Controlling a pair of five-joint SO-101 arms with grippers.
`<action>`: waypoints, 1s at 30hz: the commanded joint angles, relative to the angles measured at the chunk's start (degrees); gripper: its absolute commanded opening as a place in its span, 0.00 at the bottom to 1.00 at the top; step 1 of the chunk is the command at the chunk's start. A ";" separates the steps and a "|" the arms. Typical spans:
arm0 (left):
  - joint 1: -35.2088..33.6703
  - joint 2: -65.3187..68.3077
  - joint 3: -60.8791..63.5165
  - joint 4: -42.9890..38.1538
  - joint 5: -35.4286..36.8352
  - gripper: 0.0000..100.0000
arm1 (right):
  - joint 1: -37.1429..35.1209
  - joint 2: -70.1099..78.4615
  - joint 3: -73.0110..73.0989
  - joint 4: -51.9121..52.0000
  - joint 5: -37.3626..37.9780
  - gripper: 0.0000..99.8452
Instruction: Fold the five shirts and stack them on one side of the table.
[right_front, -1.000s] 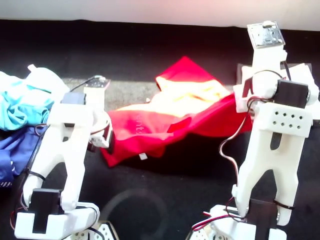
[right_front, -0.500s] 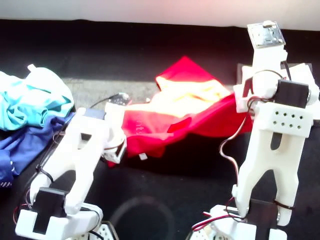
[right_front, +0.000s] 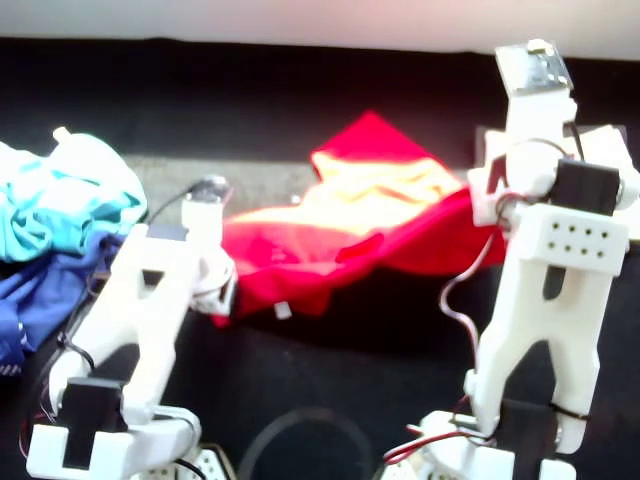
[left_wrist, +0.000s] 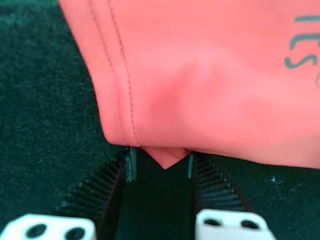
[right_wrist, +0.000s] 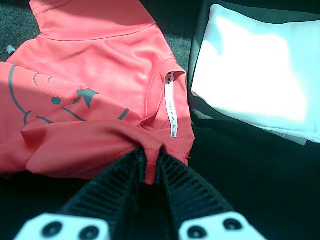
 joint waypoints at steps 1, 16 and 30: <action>1.01 -0.31 0.13 -0.35 3.16 0.18 | 0.40 -0.57 -0.13 -0.13 0.18 0.01; 4.44 4.09 0.57 -2.81 3.16 0.18 | 0.40 -0.57 -0.04 0.13 0.18 0.01; 5.14 17.71 -15.87 8.09 3.16 0.01 | 0.31 -11.47 5.32 0.66 0.35 0.01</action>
